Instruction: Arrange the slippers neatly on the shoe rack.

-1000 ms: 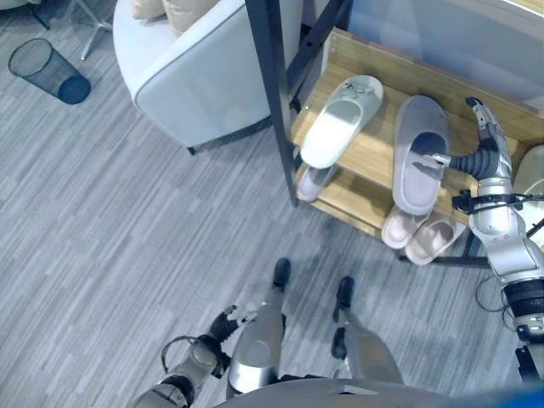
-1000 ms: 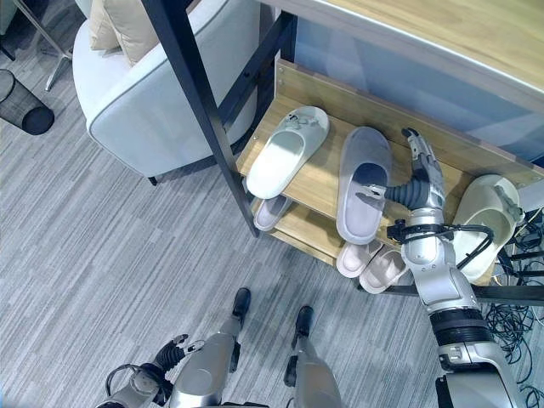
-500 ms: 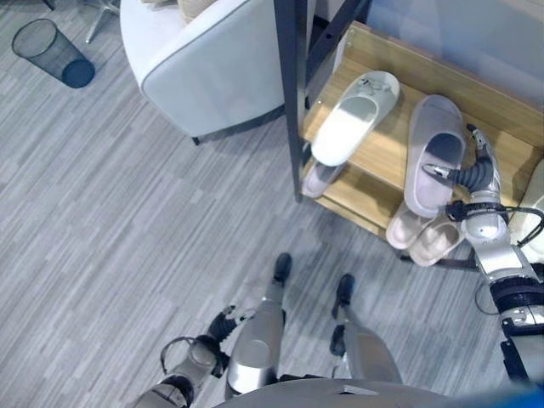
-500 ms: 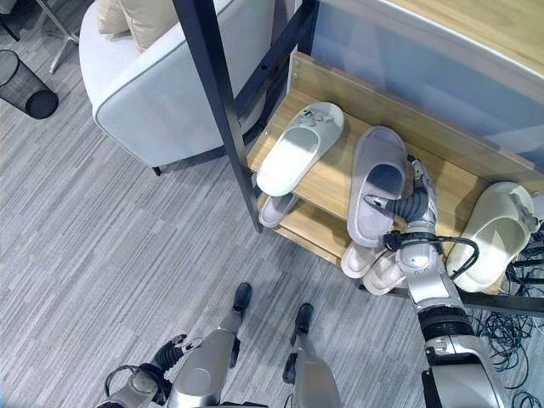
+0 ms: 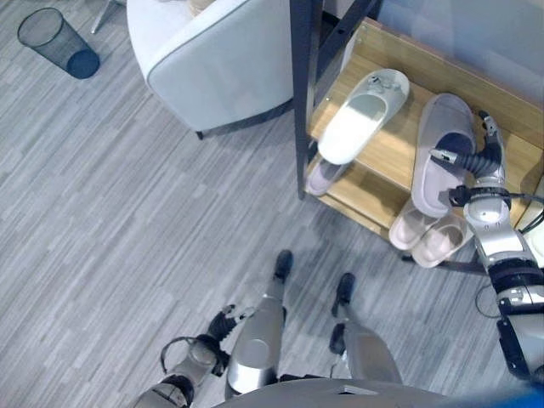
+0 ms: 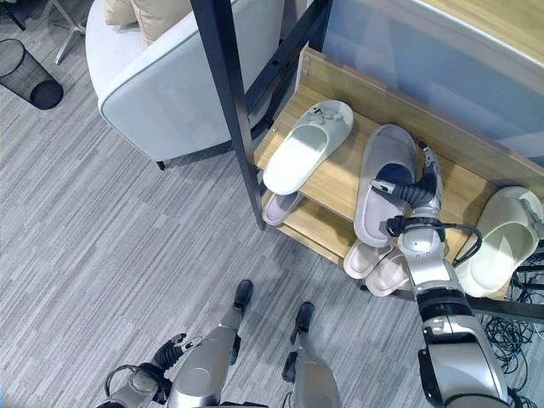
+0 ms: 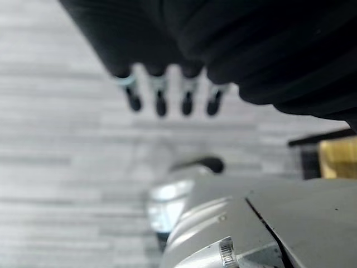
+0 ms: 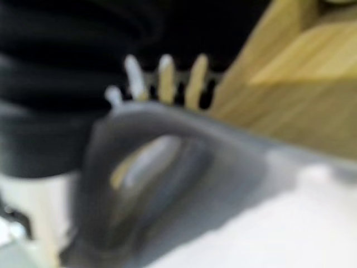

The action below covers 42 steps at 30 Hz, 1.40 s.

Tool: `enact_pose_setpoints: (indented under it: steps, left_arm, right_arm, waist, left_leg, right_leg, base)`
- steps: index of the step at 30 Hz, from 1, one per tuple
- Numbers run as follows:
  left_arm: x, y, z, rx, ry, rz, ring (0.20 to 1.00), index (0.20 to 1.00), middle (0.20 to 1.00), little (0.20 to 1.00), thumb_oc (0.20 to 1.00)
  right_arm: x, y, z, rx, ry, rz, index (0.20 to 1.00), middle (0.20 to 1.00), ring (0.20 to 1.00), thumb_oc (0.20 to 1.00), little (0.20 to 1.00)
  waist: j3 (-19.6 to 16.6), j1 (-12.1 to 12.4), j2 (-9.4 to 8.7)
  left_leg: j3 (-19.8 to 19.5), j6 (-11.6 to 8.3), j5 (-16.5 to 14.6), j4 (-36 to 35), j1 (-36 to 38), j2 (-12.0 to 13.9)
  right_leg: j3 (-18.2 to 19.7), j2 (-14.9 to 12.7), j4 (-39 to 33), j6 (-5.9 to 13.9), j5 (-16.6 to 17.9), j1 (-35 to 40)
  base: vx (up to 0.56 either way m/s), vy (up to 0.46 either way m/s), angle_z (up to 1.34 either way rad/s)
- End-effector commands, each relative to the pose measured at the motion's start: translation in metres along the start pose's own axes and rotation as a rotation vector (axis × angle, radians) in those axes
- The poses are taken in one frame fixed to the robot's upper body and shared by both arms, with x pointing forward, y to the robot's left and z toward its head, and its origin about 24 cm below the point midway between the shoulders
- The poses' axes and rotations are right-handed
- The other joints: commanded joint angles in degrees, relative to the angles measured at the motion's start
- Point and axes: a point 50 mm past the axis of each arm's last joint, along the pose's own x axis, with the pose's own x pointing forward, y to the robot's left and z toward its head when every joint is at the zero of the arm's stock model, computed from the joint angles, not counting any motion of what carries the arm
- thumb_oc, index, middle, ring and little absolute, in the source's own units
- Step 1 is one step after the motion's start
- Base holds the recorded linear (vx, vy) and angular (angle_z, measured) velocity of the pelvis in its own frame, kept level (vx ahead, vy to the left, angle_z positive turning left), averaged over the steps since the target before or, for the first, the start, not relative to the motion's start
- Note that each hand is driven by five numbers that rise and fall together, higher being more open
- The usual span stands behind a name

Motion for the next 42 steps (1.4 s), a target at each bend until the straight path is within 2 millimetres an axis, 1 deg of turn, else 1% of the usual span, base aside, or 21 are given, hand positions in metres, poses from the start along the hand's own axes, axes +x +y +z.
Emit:
enact_pose_setpoints:
  steps: [1,5,6,7,8,18,23,25,26,28,31,32,35,39,42]
  left_arm:
    - [0.001,-0.004,0.003,0.032,-0.005,-0.022,1.000,1.000,1.000,1.000,1.000]
    - [0.001,-0.003,0.003,0.034,-0.002,-0.018,1.000,1.000,1.000,1.000,1.000]
    - [0.001,-0.003,0.002,0.031,-0.001,-0.018,1.000,1.000,1.000,1.000,1.000]
    - [0.001,-0.003,0.003,0.029,-0.001,-0.015,1.000,1.000,1.000,1.000,1.000]
    - [0.001,-0.003,0.003,0.029,-0.001,-0.015,1.000,1.000,1.000,1.000,1.000]
    - [0.001,-0.006,0.003,0.006,0.002,-0.020,1.000,1.000,1.000,1.000,1.000]
    - [0.000,-0.008,-0.001,-0.006,0.016,-0.026,1.000,1.000,1.000,1.000,1.000]
    - [-0.001,-0.009,-0.005,-0.014,0.031,-0.030,1.000,1.000,1.000,1.000,1.000]
    - [-0.004,-0.010,-0.012,-0.023,0.050,-0.039,1.000,1.000,1.000,1.000,1.000]
    - [-0.005,-0.010,-0.015,-0.025,0.060,-0.043,1.000,1.000,1.000,1.000,1.000]
    - [-0.006,-0.012,-0.019,-0.023,0.071,-0.052,1.000,1.000,1.000,1.000,1.000]
    - [-0.008,-0.013,-0.023,-0.023,0.086,-0.060,1.000,1.000,1.000,1.000,1.000]
    - [-0.009,-0.015,-0.026,-0.023,0.096,-0.071,1.000,1.000,1.000,1.000,1.000]
    - [-0.010,-0.021,-0.029,-0.013,0.107,-0.093,1.000,1.000,1.000,1.000,1.000]
    - [-0.011,-0.021,-0.029,-0.008,0.108,-0.094,1.000,1.000,1.000,1.000,1.000]
  right_arm:
    - [0.019,-0.035,0.023,-0.043,-0.107,-0.089,1.000,1.000,1.000,1.000,1.000]
    - [0.023,-0.040,0.017,-0.091,-0.076,-0.086,1.000,1.000,1.000,1.000,1.000]
    - [0.023,-0.040,0.015,-0.088,-0.066,-0.083,0.859,0.859,0.859,0.859,0.859]
    - [0.023,-0.041,0.013,-0.083,-0.053,-0.086,0.915,0.915,0.915,0.915,0.915]
    - [0.023,-0.041,0.013,-0.083,-0.053,-0.086,1.000,1.000,1.000,1.000,1.000]
    - [0.018,-0.035,0.009,-0.066,-0.046,-0.060,1.000,1.000,1.000,1.000,1.000]
    - [0.018,-0.033,0.011,-0.049,-0.055,-0.043,1.000,1.000,1.000,1.000,1.000]
    - [0.015,-0.030,0.011,-0.012,-0.057,-0.022,1.000,1.000,1.000,1.000,1.000]
    - [0.010,-0.025,0.005,-0.009,-0.042,0.022,1.000,1.000,1.000,1.000,1.000]
    - [0.007,-0.023,0.001,-0.010,-0.035,0.041,1.000,1.000,1.000,1.000,1.000]
    - [0.004,-0.022,-0.002,-0.008,-0.027,0.050,1.000,1.000,1.000,1.000,1.000]
    - [0.000,-0.021,-0.005,-0.013,-0.025,0.068,1.000,1.000,1.000,1.000,1.000]
    - [-0.001,-0.020,-0.006,-0.034,-0.024,0.092,1.000,1.000,1.000,1.000,1.000]
    - [-0.003,-0.023,-0.013,-0.056,0.002,0.073,1.000,1.000,1.000,1.000,1.000]
    - [-0.002,-0.027,-0.016,-0.065,0.011,0.054,1.000,1.000,1.000,1.000,1.000]
  waist:
    - [-0.3,1.5,-1.12]
    - [-0.4,1.8,-1.06]
    - [-0.4,1.8,-1.03]
    - [-0.4,1.9,-1.02]
    - [-0.4,1.9,-1.02]
    - [-0.3,1.5,-1.42]
    - [-0.7,0.9,-1.70]
    - [-1.3,0.6,-1.78]
    - [-2.4,0.4,-1.84]
    - [-3.0,0.3,-1.78]
    - [-3.5,0.1,-1.82]
    - [-4.1,-0.2,-1.72]
    - [-4.3,-0.2,-1.83]
    - [-4.5,-0.3,-1.94]
    - [-4.6,-0.2,-1.90]
  left_leg:
    - [-3.2,1.90,-9.1,9.2,-5.4,-2.0]
    - [-3.4,1.83,-8.6,8.3,-5.7,-2.1]
    - [-3.5,1.83,-8.5,8.1,-5.7,-2.1]
    - [-3.8,1.88,-8.4,8.0,-5.7,-2.3]
    - [-3.8,1.88,-8.4,8.0,-5.7,-2.3]
    - [-3.9,2.17,-8.6,8.1,-5.7,-2.4]
    - [-3.7,2.27,-8.7,7.9,-5.0,-2.2]
    - [-3.5,2.25,-8.9,8.0,-4.6,-2.1]
    - [-3.4,2.28,-9.0,7.8,-3.8,-2.0]
    - [-3.4,2.27,-9.0,7.7,-3.4,-2.0]
    - [-3.5,2.25,-8.9,7.3,-2.9,-1.9]
    - [-3.5,2.17,-8.8,6.8,-2.3,-1.8]
    - [-3.3,2.12,-8.8,6.9,-2.1,-1.7]
    - [-3.5,2.14,-8.5,6.3,-2.3,-1.8]
    - [-3.8,2.19,-8.5,6.3,-2.4,-1.9]
  right_leg:
    - [1.5,-3.9,9.5,2.81,-8.4,-1.2]
    - [1.1,-4.0,8.9,2.95,-8.0,-1.2]
    - [1.0,-4.0,8.8,2.98,-8.0,-1.2]
    - [0.9,-4.1,8.8,3.01,-7.9,-1.3]
    - [0.9,-4.1,8.8,3.01,-7.9,-1.3]
    - [1.4,-4.0,9.3,3.01,-8.0,-1.5]
    - [2.0,-3.9,9.6,2.92,-8.1,-1.5]
    - [2.1,-3.9,9.7,2.86,-8.2,-1.1]
    - [2.2,-4.0,9.8,2.89,-8.4,-0.6]
    - [2.2,-4.0,9.8,2.94,-8.5,-0.2]
    - [2.0,-4.0,9.8,2.92,-8.6,0.3]
    - [1.8,-3.9,9.7,2.91,-8.7,0.6]
    - [1.9,-3.9,9.5,2.84,-8.7,0.7]
    - [1.7,-3.8,9.1,2.72,-8.8,0.6]
    - [1.6,-3.9,9.2,2.70,-8.9,0.6]
  base:
    - [0.00,0.000,0.00]
    - [0.00,0.010,0.02]
    - [0.01,0.029,0.06]
    - [0.01,0.024,0.05]
    - [0.01,0.026,0.07]
    - [0.00,0.003,0.02]
    - [0.00,0.000,0.00]
    - [0.03,-0.010,-0.03]
    - [0.05,-0.015,-0.04]
    - [0.03,-0.009,-0.01]
    - [0.01,-0.006,-0.01]
    - [0.04,-0.020,-0.04]
    - [0.01,-0.018,-0.06]
    - [0.00,-0.007,-0.03]
    - [0.00,0.000,0.00]
